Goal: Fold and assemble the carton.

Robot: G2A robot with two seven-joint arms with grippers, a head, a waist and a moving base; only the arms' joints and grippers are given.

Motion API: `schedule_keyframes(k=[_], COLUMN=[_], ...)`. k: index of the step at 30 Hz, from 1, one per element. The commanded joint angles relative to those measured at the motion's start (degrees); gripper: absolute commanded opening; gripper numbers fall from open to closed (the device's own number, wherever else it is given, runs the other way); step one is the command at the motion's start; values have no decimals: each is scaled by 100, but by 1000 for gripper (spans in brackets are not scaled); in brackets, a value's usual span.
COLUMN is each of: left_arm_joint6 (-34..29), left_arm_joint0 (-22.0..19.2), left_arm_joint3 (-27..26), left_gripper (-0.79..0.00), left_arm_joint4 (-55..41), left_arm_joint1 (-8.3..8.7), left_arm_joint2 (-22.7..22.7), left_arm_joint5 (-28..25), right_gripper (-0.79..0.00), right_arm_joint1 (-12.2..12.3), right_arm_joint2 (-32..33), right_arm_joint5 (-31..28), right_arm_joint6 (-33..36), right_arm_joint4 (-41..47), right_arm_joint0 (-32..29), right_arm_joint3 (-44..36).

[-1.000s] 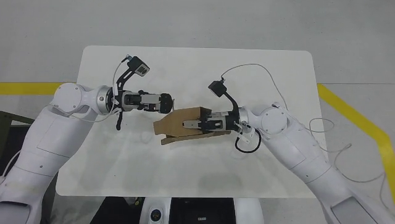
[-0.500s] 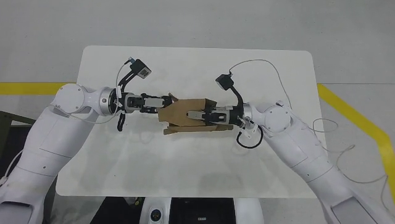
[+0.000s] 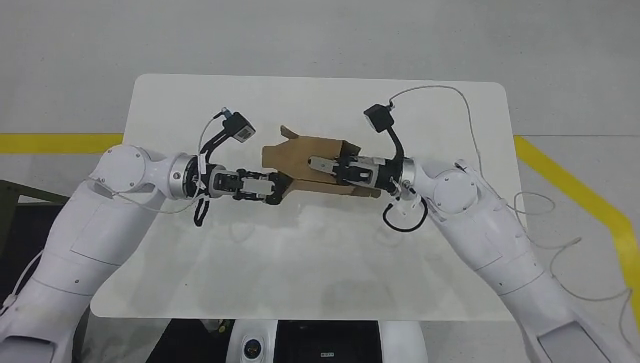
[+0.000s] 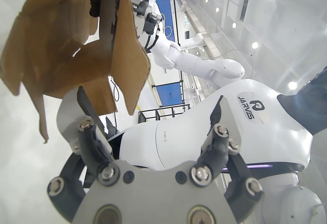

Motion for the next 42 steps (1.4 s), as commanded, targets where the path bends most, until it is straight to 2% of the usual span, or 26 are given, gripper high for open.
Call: schedule_keyframes(k=[1,9,26,34,42], left_arm_joint6=[-13,-23,-30,-52,15], left_arm_joint0=[35,130,102,115,123], left_arm_joint3=[-45,-189,-113,33,274], left_gripper=[0,0,0,0,0], left_arm_joint4=[15,49,153,245,514], left_arm_joint1=[-2,-44,-105,-93,-40], left_arm_joint2=[-8,42,-71,-266,-610], left_arm_joint5=[29,97,128,123,55], right_gripper=[-785,-785,-785,-785,-785], right_arm_joint1=[-7,-88,-250,-145,39], right_arm_joint2=[11,-115,-371,59,589], right_arm_joint5=[-6,-44,-126,-122,-50], right_arm_joint6=[-62,-247,-240,-150,215], right_arm_joint4=[-52,-140,-75,-135,94], right_arm_joint0=[-6,21,96,-85,-603], right_arm_joint3=[-28,-101,75,76,-138])
